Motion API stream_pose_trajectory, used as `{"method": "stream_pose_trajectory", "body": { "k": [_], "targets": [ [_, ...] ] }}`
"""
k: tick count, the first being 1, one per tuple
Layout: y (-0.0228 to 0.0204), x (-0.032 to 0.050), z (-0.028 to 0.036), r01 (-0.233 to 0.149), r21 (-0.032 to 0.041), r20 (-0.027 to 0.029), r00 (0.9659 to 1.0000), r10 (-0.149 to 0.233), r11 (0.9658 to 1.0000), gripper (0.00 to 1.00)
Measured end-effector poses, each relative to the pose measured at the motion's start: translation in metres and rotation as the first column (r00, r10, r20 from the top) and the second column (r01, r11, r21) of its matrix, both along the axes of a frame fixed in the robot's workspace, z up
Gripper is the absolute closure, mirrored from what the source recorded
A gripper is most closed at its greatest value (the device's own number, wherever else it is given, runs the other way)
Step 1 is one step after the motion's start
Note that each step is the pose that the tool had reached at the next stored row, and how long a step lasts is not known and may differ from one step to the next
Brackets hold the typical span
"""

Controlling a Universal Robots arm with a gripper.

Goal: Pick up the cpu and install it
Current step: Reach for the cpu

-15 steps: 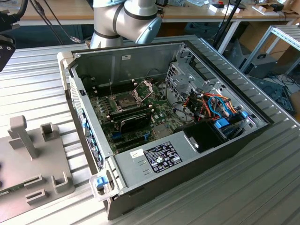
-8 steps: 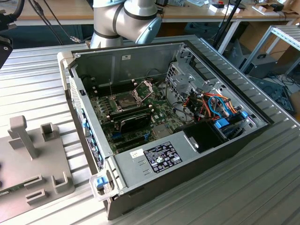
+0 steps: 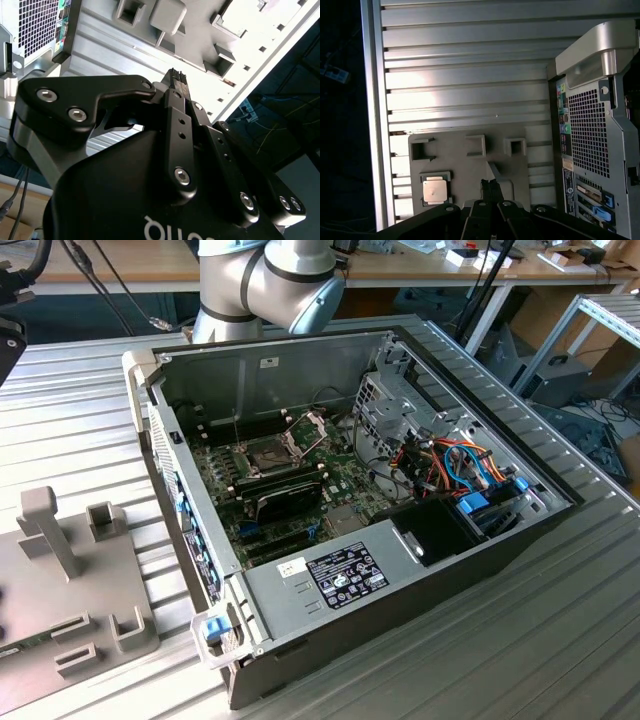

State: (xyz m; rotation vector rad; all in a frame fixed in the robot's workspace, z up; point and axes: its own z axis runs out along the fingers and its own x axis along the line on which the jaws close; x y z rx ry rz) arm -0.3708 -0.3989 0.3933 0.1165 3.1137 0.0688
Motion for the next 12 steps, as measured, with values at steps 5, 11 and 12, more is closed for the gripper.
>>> {"method": "stream_pose_trajectory", "body": {
  "k": [5, 11, 12],
  "targets": [
    [0.0, -0.0049, 0.0, 0.0, 0.0, 0.0, 1.0, 0.0, 1.0, 0.89],
    [0.0, -0.0129, 0.0, 0.0, 0.0, 0.0001, 1.0, 0.0, 1.0, 0.89],
    [0.0, -0.0138, 0.0, 0.0, 0.0, 0.0, 1.0, 0.0, 1.0, 0.89]
  ]
}}
